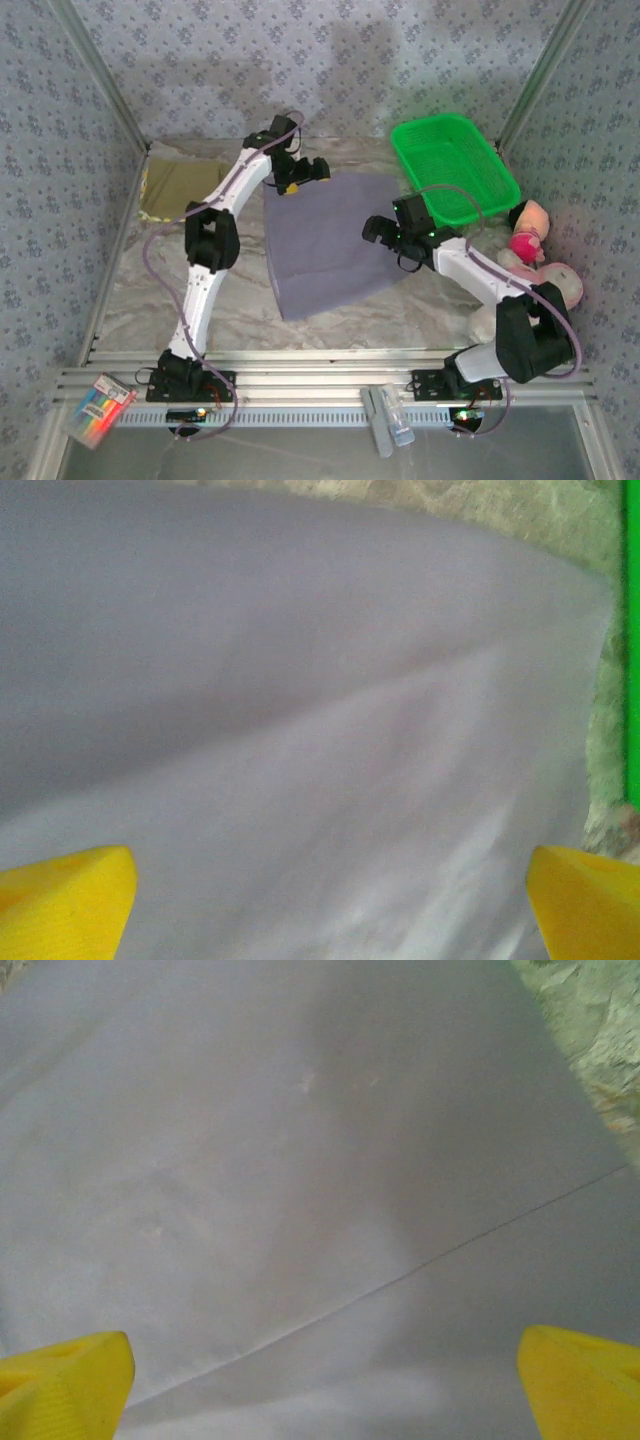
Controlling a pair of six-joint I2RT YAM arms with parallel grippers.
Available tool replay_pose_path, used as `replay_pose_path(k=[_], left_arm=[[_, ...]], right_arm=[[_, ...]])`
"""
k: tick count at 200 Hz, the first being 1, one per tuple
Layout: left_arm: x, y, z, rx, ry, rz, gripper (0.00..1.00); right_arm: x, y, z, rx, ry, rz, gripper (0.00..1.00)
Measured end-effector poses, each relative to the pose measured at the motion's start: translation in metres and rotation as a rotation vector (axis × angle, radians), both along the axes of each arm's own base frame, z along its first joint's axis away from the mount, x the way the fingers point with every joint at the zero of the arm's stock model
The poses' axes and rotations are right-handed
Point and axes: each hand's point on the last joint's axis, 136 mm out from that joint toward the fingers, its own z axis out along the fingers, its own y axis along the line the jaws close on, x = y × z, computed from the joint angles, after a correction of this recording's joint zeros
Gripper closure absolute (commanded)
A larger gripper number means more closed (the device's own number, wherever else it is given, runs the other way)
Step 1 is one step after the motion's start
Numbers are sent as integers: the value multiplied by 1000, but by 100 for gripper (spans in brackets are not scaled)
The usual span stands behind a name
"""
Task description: Fold and stack the skirts
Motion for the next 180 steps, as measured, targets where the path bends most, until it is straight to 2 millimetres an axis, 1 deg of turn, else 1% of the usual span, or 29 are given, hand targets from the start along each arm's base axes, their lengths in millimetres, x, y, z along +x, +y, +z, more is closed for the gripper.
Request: replay_pose_path(k=[19,34,41,53,77,100,120,141,161,180], left_arm=[[-15,11,12,18,-9,29,0],[-21,15,12,23,-11,54,0],[-22,17,9,25,-8,66,0],[-24,19,-2,34,11,84,0],[-34,26,-30,63,80,117,0],[-36,28,-47,74,118,135,0],[-33,28,-56,73,127,148,0],[-30,32,-66,73,142,167,0],[-25,36,-69,59,148,188,0],[-11,40,-69,47,132,201,0]], right_arm=[[1,-12,-3,-44,2,15,0],[1,-21,-8,-69,13,18,0],[1,-24,-12,-76,20,23,0],[1,-27,-19,-82,38,40,0],[-1,-29,-35,-94,89,67,0],[-7,-25,-52,-88,151,95,0],[-13,-19,-64,-63,202,109,0],[-20,-9,-76,-21,259,117,0],[-26,3,-79,12,286,121,0],[-30,18,-77,56,298,121,0]])
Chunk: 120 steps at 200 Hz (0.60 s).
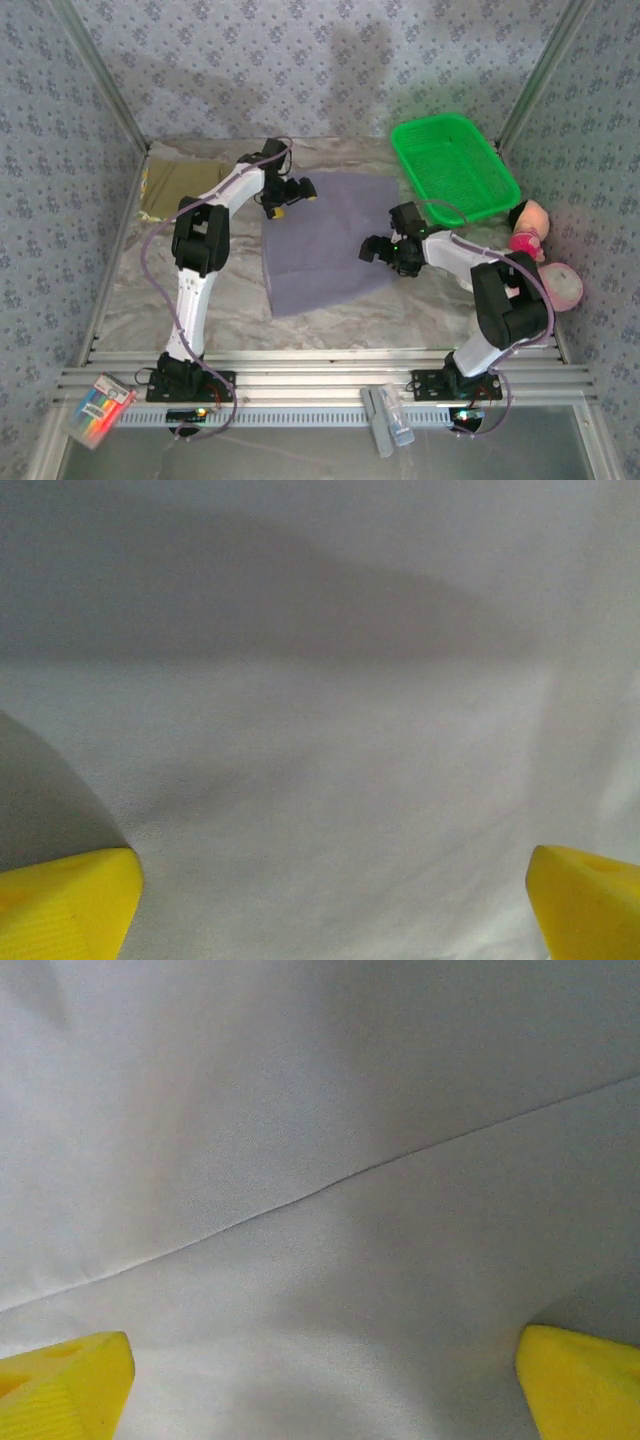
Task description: Fold and stack the skirts
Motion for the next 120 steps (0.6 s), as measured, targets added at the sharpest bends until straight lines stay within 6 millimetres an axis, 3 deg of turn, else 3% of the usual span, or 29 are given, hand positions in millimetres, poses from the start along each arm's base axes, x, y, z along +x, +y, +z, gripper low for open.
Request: replay_pose_path(k=[66,120], left_arm=[[70,-3,7,-52,-134,24,0],[98,-11,13,-80,-208,24,0]], right_arm=[[9,24,9,115,-18,-89,0],[9,28,9,167,-7,-123,0]])
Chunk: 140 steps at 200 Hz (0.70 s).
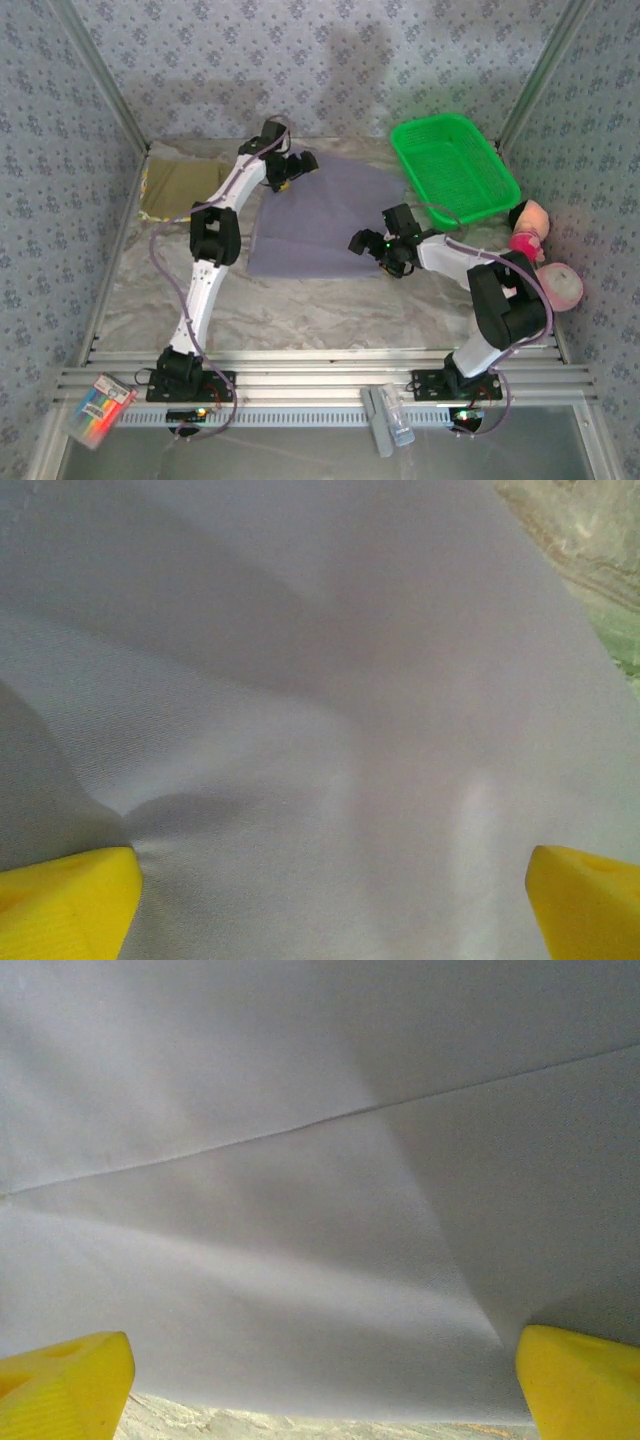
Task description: Fold and stack the skirts
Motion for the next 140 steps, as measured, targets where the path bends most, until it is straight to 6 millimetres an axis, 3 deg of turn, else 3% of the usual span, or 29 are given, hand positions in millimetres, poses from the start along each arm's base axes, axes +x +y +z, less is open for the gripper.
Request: replay_pose_path(k=[46,78,103,140], left_arm=[[8,5,16,-1,-28,6,1],[1,11,39,8,-41,12,0],[-17,7,79,12,-79,-4,0],[-51,-14,147,-25,-189,-53,0]], right_arm=[[-6,-3,16,37,-31,-9,0],[-16,-21,31,48,-79,-61,0],[-21,-52,32,50,-80,-143,2],[-19,-95,22,88,-24,-253,16]])
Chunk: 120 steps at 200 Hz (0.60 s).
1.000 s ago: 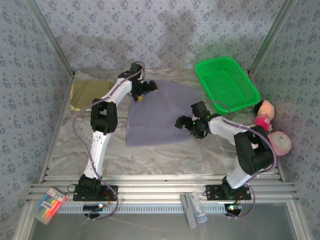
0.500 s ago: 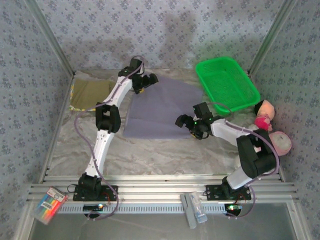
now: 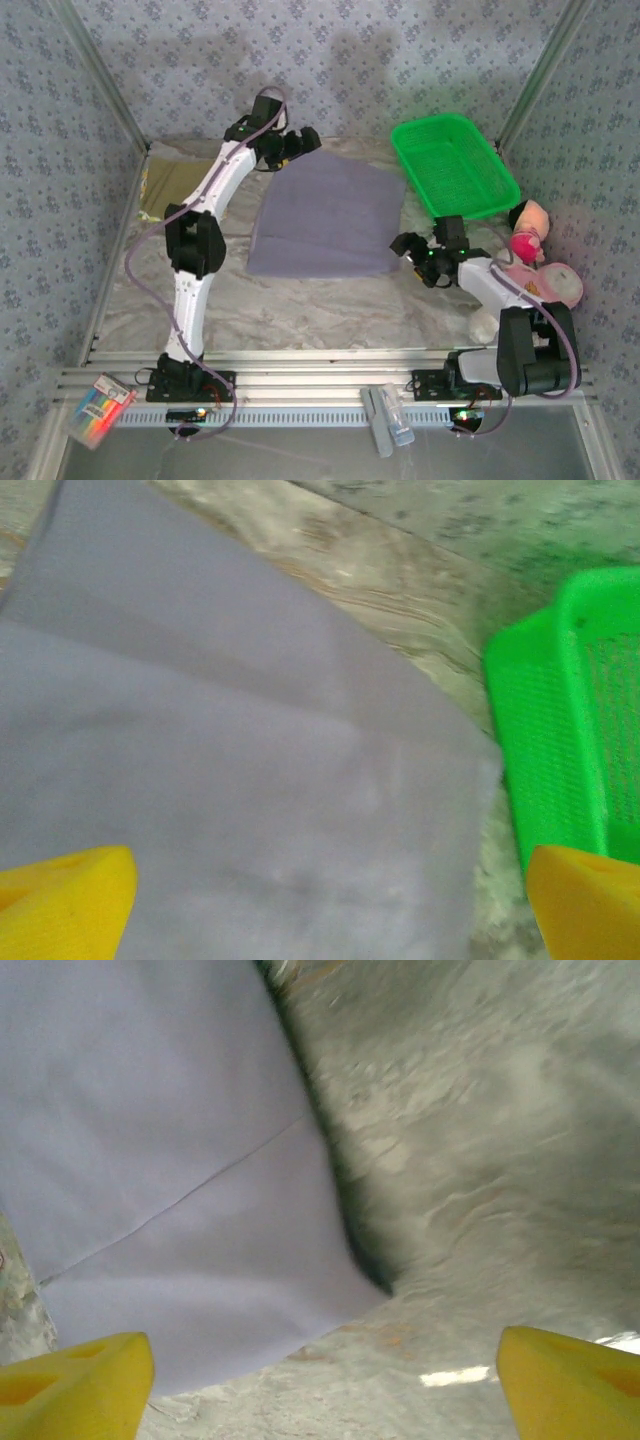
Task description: Fold and stack the skirts
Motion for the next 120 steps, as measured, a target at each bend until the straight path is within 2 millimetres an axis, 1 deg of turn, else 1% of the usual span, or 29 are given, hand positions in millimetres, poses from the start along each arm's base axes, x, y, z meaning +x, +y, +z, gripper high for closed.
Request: replay_pose_path(k=[10,18,31,42,59,81,103,107,120], left_arm=[[-12,-5,10,-9,-19,-14,0],[-24,-7,12,-11,-19,-23,0],[-43,-5,6,-10,-1,-24,0],[-59,3,-9,6,37,-10,0],[-85,25,-40,52,111,46,0],[-122,59,-75,124,209,130,0],[-163,95,-96,181,287,212,1],[-171,101,-99,188,301,229,3],[-192,116,-108,197,343,267,11]], right_arm=[[1,-5,-1,13,3,-2,21],[1,-5,-2,24,7,2,24],[1,-2,-5,42,14,18,28],[2,1,-7,55,19,26,30],[3,4,-9,69,21,36,29],[7,8,-9,81,10,45,24],[9,12,-8,84,0,53,20],[9,13,-8,84,0,54,19],[9,13,-10,84,0,56,19]])
